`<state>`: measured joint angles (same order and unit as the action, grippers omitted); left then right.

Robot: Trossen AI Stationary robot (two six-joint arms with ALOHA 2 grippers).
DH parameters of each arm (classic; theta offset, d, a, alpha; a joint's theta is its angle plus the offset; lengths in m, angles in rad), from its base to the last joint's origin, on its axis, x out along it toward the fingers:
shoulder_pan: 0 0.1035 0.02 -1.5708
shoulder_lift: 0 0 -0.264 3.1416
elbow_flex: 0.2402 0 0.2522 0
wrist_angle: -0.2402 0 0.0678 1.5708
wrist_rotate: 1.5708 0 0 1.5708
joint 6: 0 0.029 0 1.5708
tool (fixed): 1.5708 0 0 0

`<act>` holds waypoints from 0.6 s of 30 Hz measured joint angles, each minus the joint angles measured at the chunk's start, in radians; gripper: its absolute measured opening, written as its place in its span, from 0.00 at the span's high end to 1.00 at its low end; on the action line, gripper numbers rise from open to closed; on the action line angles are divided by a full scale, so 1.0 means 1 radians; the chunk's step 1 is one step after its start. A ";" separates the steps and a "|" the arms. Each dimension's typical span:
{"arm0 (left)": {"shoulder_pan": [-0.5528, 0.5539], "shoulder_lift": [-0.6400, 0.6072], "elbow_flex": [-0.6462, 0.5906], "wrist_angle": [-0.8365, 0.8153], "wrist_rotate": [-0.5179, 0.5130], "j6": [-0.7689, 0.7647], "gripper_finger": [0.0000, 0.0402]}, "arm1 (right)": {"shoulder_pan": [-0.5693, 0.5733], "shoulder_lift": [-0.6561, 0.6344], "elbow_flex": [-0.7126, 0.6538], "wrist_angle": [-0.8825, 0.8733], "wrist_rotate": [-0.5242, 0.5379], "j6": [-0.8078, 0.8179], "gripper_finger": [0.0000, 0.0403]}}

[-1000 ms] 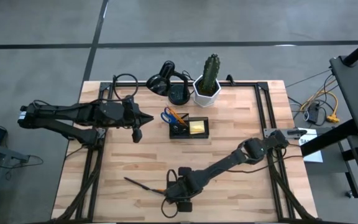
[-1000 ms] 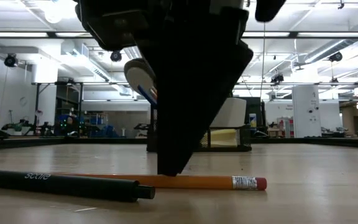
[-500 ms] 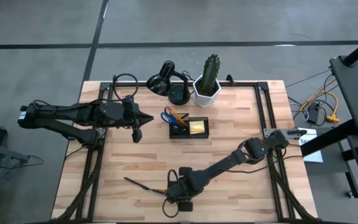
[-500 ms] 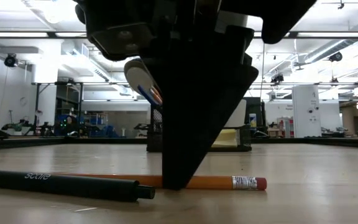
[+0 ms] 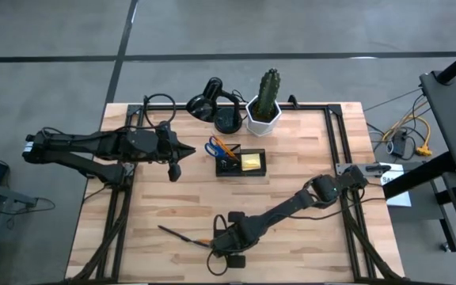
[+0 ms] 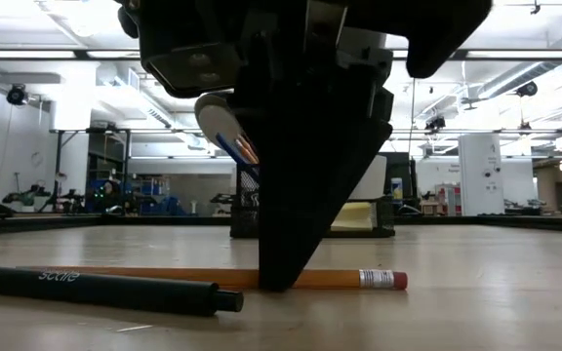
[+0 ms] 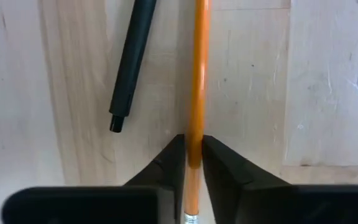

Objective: Pick and place office supplies into organizer
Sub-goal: Put the yellow pencil into the black desk organizer

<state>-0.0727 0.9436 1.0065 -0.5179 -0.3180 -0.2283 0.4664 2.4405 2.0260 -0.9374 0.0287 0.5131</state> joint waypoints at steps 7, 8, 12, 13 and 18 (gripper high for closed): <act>0.000 0.000 0.000 0.000 0.000 0.000 0.98 | -0.001 -0.001 -0.010 0.010 -0.029 0.000 0.96; 0.000 0.000 0.000 0.000 0.000 0.000 0.98 | -0.001 -0.001 -0.012 0.010 -0.030 0.001 0.96; 0.000 0.000 0.000 0.000 0.001 0.000 0.98 | 0.000 -0.001 -0.013 0.010 -0.032 0.002 0.96; 0.000 0.000 0.000 0.000 0.001 0.000 0.98 | 0.000 -0.001 -0.013 0.010 -0.033 0.003 0.96; 0.000 0.000 0.000 0.000 0.001 0.000 0.98 | 0.000 -0.006 -0.007 -0.002 -0.029 0.002 0.97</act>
<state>-0.0723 0.9436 1.0065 -0.5179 -0.3170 -0.2283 0.4662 2.4346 2.0194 -0.9392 -0.0006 0.5153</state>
